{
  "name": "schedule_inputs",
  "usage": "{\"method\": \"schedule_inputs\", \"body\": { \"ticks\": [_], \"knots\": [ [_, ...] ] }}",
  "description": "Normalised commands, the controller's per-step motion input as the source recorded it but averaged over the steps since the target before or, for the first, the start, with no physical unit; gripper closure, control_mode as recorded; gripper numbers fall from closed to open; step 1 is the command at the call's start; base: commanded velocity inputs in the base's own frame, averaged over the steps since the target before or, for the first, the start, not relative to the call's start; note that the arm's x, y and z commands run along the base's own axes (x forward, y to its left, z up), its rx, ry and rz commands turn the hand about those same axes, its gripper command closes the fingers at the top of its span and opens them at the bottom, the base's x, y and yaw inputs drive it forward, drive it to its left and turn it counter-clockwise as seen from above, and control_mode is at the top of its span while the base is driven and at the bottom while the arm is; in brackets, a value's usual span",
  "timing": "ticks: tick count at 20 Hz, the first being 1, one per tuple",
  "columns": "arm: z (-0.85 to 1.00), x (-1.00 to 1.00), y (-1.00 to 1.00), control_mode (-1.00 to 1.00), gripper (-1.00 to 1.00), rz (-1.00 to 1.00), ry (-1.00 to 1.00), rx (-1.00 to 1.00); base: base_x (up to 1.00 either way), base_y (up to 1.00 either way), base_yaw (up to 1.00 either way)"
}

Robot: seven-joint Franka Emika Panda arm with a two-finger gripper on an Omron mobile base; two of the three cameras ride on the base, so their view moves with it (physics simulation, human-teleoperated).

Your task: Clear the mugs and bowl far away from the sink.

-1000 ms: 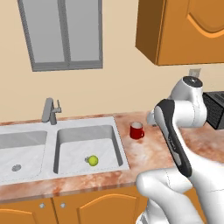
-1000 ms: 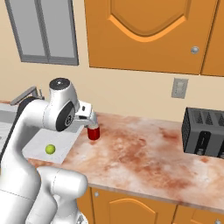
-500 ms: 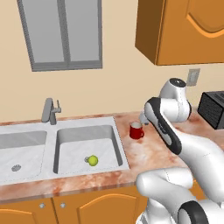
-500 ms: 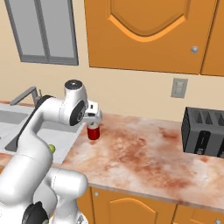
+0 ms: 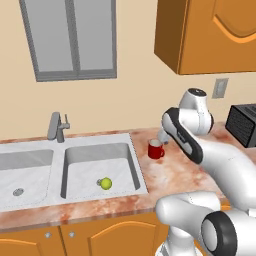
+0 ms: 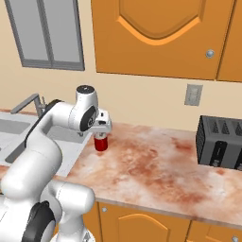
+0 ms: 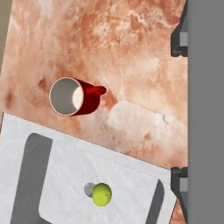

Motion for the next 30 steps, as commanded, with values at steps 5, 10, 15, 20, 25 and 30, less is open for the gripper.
{"method": "schedule_inputs", "body": {
  "ticks": [5,10,15,20,25,30],
  "knots": [
    [-0.34,0.18,0.00,-1.00,-1.00,0.02,0.00,-0.02,0.00,0.00,0.00],
    [-0.30,0.33,0.00,-1.00,-1.00,0.04,0.00,-0.03,0.00,0.00,0.00],
    [-0.14,0.28,-0.01,-1.00,-1.00,0.06,0.01,0.00,0.00,0.00,0.00],
    [-0.08,0.28,-0.03,-1.00,-1.00,0.06,0.02,0.00,0.00,0.00,0.00],
    [-0.12,0.24,-0.08,-1.00,-1.00,0.06,0.00,0.00,0.00,0.00,0.00],
    [-0.07,0.19,-0.04,-1.00,-1.00,0.05,0.02,0.00,0.00,0.00,0.00]
  ]
}}
